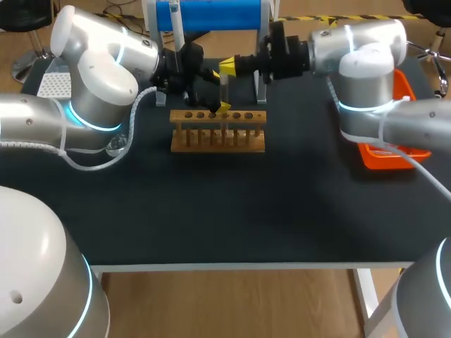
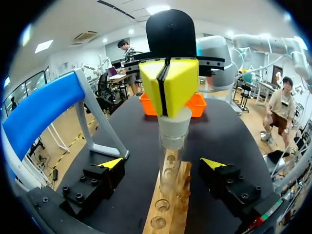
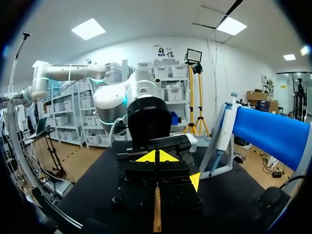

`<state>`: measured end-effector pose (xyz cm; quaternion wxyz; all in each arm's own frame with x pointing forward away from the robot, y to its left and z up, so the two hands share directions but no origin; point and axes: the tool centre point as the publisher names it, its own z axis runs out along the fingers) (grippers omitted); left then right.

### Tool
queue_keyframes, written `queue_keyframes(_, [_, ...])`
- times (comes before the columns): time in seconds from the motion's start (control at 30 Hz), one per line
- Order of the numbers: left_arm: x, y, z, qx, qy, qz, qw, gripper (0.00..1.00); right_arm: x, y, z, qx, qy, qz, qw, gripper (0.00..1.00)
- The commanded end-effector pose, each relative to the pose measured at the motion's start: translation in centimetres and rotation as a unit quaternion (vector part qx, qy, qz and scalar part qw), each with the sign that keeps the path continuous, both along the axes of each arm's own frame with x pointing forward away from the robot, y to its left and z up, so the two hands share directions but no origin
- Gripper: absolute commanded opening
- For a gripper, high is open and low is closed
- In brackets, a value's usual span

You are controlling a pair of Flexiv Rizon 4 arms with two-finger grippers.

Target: Invert the test tube, pick up the pipette, mount the tip to pipette, aspirate from beaker and dispense into the tube, eject the tip, return the pipette, and cap with the stopper.

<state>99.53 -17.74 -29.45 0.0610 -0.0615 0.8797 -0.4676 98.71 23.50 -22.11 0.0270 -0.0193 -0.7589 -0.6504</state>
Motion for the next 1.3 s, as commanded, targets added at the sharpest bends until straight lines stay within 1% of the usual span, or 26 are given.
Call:
queue_keyframes(0.03, [0.1,0.0,0.0,0.001,0.001,-0.001,1.0,1.0,0.2,0.1,-0.3,-0.001,0.001,0.003,1.0,0.0])
queue_keyframes(0.5, [0.1,0.0,0.0,0.001,0.001,-0.001,1.0,1.0,0.0,-0.2,-1.8,-0.013,0.012,-0.009,1.0,0.0])
queue_keyframes(0.6, [0.1,0.0,0.0,0.001,0.001,-0.001,1.0,1.0,0.1,-0.3,-1.0,0.0,0.015,-0.013,1.0,0.0])
queue_keyframes(0.77, [0.1,0.0,0.0,0.001,0.001,-0.001,1.0,1.0,0.3,-0.1,1.1,0.018,0.002,-0.012,1.0,0.0])
queue_keyframes(0.9, [0.1,0.0,0.0,0.001,0.001,-0.001,1.0,1.0,0.2,-0.3,2.6,0.021,-0.008,-0.017,1.0,0.0])
queue_keyframes(0.93, [0.1,0.0,0.0,0.001,0.001,-0.001,1.0,1.0,0.2,-0.5,2.9,0.019,-0.011,-0.019,1.0,0.23])
queue_keyframes(0.97, [0.1,0.0,0.0,0.001,0.001,-0.001,1.0,1.0,0.2,-0.7,3.1,0.012,-0.018,-0.026,0.999,0.49])
queue_keyframes(1.0, [0.1,0.0,0.0,0.001,0.001,-0.001,1.0,1.0,0.2,-1.0,3.3,0.003,-0.026,-0.03,0.999,1.0])
queue_keyframes(1.1, [0.1,0.0,0.0,0.001,0.001,-0.001,1.0,1.0,0.1,-1.9,3.5,-0.034,-0.044,-0.048,0.997,1.0])
queue_keyframes(1.17, [0.1,0.0,0.0,0.001,0.001,-0.001,1.0,1.0,0.3,-2.9,3.3,-0.048,-0.036,-0.058,0.997,1.0])
queue_keyframes(1.3, [0.1,0.0,0.0,0.001,0.001,-0.001,1.0,1.0,0.7,-5.1,2.5,-0.081,-0.034,-0.093,0.992,1.0])
